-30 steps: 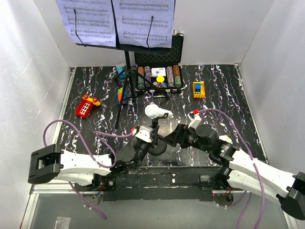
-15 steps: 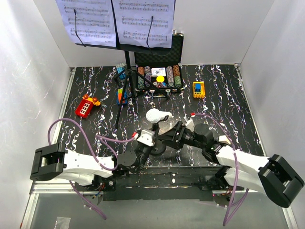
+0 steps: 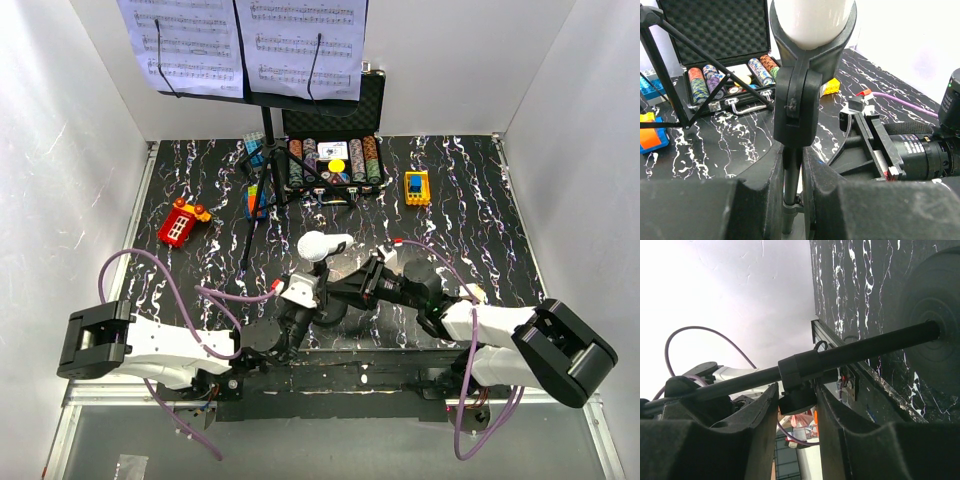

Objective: Pack up the instrument practice props

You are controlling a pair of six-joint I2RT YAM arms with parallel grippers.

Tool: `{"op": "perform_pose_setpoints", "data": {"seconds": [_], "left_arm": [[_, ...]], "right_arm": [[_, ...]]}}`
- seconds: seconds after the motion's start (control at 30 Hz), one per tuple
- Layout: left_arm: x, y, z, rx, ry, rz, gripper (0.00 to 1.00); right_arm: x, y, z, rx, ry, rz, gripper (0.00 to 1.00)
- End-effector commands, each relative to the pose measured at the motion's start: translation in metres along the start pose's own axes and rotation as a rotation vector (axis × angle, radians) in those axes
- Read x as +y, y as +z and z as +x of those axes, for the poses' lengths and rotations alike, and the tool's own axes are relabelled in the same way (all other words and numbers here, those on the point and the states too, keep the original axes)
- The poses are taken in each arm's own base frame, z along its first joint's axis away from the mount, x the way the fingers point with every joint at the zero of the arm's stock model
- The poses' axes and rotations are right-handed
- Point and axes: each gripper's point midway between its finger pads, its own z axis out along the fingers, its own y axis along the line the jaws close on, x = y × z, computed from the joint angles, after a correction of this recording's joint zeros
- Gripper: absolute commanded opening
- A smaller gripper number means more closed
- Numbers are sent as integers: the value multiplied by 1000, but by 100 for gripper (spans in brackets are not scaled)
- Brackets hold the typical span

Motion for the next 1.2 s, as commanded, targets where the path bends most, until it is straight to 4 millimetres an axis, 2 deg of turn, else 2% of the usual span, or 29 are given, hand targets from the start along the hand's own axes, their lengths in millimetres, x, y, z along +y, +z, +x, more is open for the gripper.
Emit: {"op": "perform_pose_setpoints", "data": {"seconds": [0.0,0.1,0.2,0.4,0.63,0.8,1.0,1.17], "left_arm": [[9,-20,59,138,193,20,0],[10,-21,59,140,190,23,0],[11,-23,62,146,185,24,0],[9,-26,68,166,176,28,0],[10,-28,78,197,199,26,0],[8,-29,90,234,175,6,0],[10,-31,96,246,166,-8,0],[11,-32,99,258,162,-20,0]], "right_arm": [[33,0,0,6,-26,-130,35],[30,2,0,7,-54,-115,21],[31,4,0,15,-105,-109,1],[34,10,0,36,-286,-84,1],[31,8,-11,-109,-784,34,1],[25,7,-24,-194,-1047,149,1],[24,3,-24,-288,-1493,337,1],[32,-5,-24,-299,-1715,421,1]]}}
